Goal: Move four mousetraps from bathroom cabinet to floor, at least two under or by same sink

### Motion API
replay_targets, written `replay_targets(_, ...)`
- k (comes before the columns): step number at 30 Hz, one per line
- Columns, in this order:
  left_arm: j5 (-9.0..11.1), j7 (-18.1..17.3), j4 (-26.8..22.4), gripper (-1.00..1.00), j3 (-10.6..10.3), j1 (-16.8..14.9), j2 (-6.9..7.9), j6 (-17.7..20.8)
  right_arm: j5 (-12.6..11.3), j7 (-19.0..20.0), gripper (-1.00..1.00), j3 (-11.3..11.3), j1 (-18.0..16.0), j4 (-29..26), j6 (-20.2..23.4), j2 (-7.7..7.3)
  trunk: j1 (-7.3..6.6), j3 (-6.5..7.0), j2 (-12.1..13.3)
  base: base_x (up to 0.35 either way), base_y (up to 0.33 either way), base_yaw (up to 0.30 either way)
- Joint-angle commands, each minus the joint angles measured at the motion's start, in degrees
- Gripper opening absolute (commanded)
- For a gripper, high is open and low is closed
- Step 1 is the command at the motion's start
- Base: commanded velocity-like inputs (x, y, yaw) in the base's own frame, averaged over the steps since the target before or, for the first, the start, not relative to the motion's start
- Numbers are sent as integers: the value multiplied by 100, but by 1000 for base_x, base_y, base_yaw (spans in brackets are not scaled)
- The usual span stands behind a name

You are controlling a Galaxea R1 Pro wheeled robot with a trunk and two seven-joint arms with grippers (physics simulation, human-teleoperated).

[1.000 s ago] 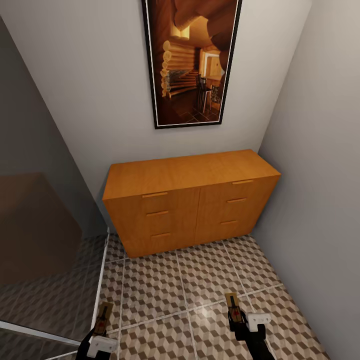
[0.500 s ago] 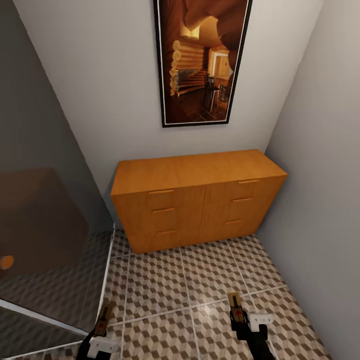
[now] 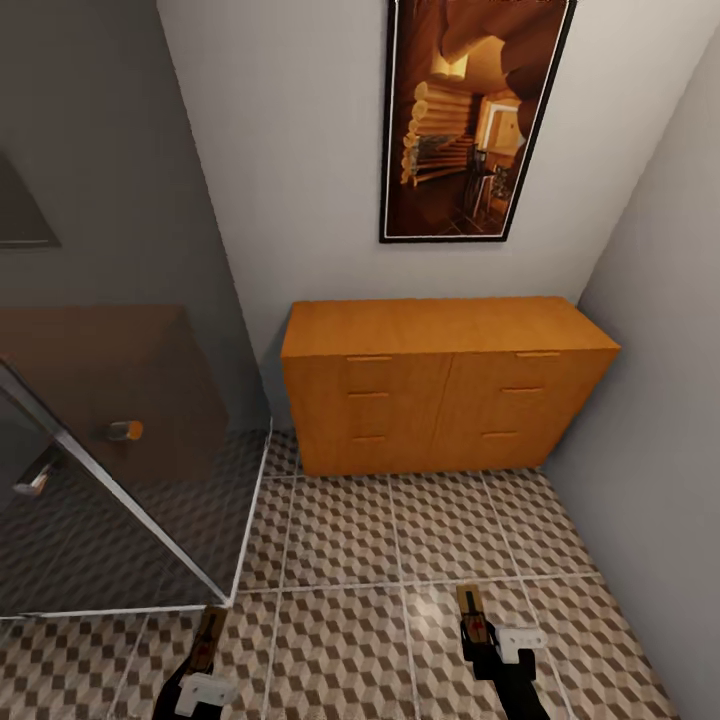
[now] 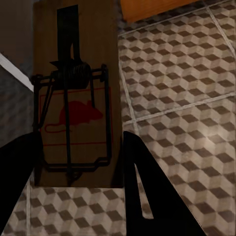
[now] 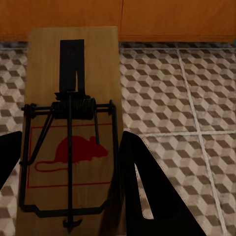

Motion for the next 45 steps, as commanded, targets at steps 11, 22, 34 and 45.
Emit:
replay_targets(11, 18, 22, 19, -100, -49, -7, -5, -24, -39, -17, -100, 50, -2, 0, -13, -7, 0, 36, -11, -218, -56, 272)
replay_targets(22, 18, 22, 19, -100, -49, -5, -5, -24, -39, -17, -100, 50, -2, 0, -13, -5, 0, 85, -11, -8, -2, 271)
replay_targets(34, 18, 22, 19, -100, -49, -3, -14, -24, -39, -18, -100, 50, -2, 0, -13, -9, 0, 138, -11, 0, 0, 271)
replay_targets(45, 18, 22, 19, -100, -49, -2, -22, -24, -39, -25, -100, 50, -2, 0, -13, -9, 0, 183, -11, 0, 0, 271)
